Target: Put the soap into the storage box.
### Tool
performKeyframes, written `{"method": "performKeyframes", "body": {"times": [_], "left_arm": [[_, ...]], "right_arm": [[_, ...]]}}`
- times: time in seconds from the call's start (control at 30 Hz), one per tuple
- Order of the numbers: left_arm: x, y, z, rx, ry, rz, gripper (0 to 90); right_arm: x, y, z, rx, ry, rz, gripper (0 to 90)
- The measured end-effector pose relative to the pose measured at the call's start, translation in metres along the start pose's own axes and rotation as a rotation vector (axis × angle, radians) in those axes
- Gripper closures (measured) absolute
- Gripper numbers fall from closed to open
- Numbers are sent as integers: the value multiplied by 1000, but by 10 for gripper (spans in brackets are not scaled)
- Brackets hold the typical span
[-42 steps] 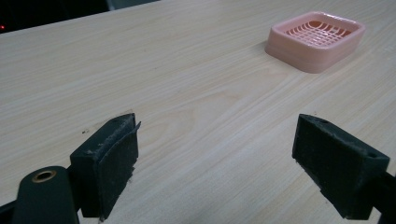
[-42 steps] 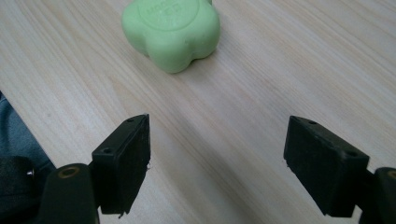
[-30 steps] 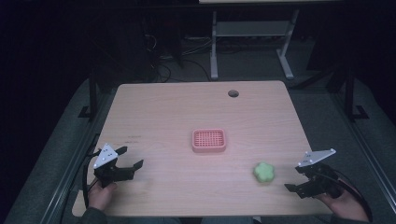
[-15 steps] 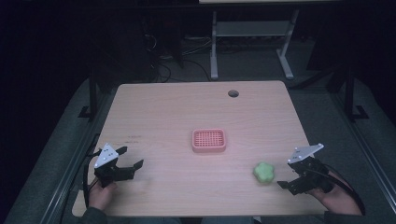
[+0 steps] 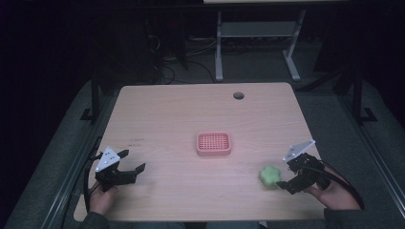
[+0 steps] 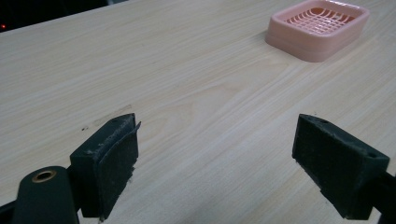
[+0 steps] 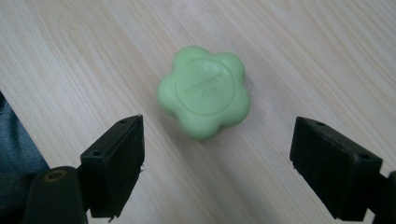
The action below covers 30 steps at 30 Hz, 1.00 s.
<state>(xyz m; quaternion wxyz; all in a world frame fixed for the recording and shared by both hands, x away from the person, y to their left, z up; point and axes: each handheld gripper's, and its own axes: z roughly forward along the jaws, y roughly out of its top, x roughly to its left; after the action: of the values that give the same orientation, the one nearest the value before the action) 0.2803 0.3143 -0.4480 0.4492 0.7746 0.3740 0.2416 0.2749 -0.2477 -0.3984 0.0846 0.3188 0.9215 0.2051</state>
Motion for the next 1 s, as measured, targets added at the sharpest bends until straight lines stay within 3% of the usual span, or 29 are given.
{"method": "performKeyframes", "body": {"times": [0.77,1.0], "left_arm": [[-1,0,1,11,-5,3,141],[-1,0,1,14,-6,-1,142]], "right_arm": [[3,28,32,76,43,-51,152],[1,30,42,117,43,-43,152]]}}
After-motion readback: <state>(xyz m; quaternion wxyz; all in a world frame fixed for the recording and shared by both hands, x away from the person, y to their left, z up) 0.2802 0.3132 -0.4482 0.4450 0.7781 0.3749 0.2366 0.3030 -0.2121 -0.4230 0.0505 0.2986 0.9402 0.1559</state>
